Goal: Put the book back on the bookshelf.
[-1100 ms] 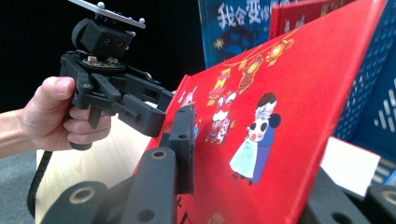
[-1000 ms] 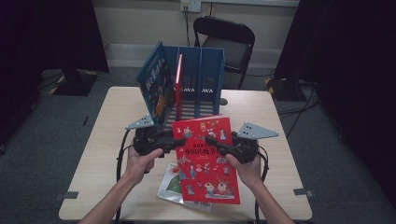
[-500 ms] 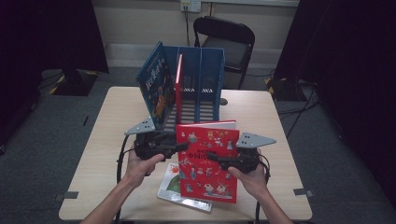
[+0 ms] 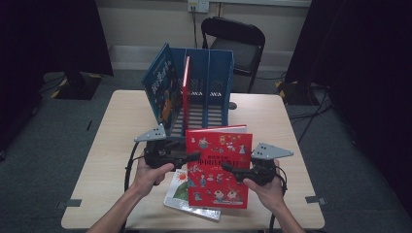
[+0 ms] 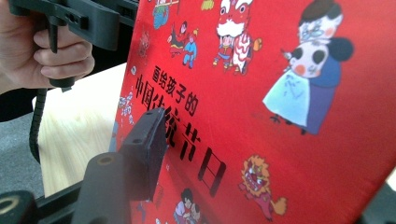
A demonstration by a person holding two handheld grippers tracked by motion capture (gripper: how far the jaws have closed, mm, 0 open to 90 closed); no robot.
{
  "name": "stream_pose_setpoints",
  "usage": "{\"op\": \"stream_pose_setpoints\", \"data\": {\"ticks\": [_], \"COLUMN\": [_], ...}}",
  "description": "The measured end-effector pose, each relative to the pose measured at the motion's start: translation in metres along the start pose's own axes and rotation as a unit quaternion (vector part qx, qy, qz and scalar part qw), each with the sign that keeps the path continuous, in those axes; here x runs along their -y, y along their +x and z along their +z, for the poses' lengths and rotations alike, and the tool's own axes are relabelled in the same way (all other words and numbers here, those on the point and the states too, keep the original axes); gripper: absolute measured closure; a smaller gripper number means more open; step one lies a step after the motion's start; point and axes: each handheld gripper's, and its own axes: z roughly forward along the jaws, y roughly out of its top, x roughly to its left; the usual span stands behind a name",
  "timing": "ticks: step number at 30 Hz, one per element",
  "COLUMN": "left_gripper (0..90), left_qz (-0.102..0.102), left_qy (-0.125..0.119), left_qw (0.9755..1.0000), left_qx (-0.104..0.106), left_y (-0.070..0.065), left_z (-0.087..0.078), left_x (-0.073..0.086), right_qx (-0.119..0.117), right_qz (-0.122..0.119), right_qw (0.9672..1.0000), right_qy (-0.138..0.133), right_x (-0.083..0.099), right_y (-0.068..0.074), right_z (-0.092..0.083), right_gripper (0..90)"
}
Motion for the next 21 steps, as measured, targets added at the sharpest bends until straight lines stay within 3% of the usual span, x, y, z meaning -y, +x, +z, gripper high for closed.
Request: {"op": "stream_pose_setpoints", "data": {"ticks": [2, 9, 11, 14, 17, 21], "left_gripper": [43.7, 48.8, 47.1, 52.8, 54.1, 56.5], "left_qz": [-0.003, -0.005, 0.005, -0.013, -0.001, 0.008], "left_qy": [0.008, 0.020, 0.024, 0.017, 0.021, 0.000], "left_qw": [0.9999, 0.9996, 0.9997, 0.9997, 0.9997, 0.9999], "left_qx": [0.011, 0.020, -0.008, 0.011, 0.010, 0.015], "left_y": [0.003, 0.004, 0.002, 0.008, 0.006, 0.005], "left_z": [0.004, 0.017, 0.019, 0.018, 0.016, 0.008], "left_x": [0.001, 0.006, 0.006, 0.006, 0.004, -0.003], "right_qx": [-0.001, -0.002, 0.000, 0.002, -0.002, 0.000], "right_qz": [-0.005, -0.009, -0.014, -0.016, -0.013, -0.019], "right_qw": [1.0000, 1.0000, 0.9999, 0.9999, 0.9999, 0.9998], "right_qy": [-0.003, -0.004, -0.003, -0.003, -0.003, -0.010], "right_x": [0.001, 0.001, -0.001, -0.002, -0.002, -0.008], "right_y": [0.001, 0.002, 0.004, 0.004, 0.004, 0.006], "right_z": [-0.001, -0.001, 0.000, 0.001, 0.001, 0.003], "right_gripper": [41.5, 42.2, 42.8, 43.1, 43.3, 46.8]}}
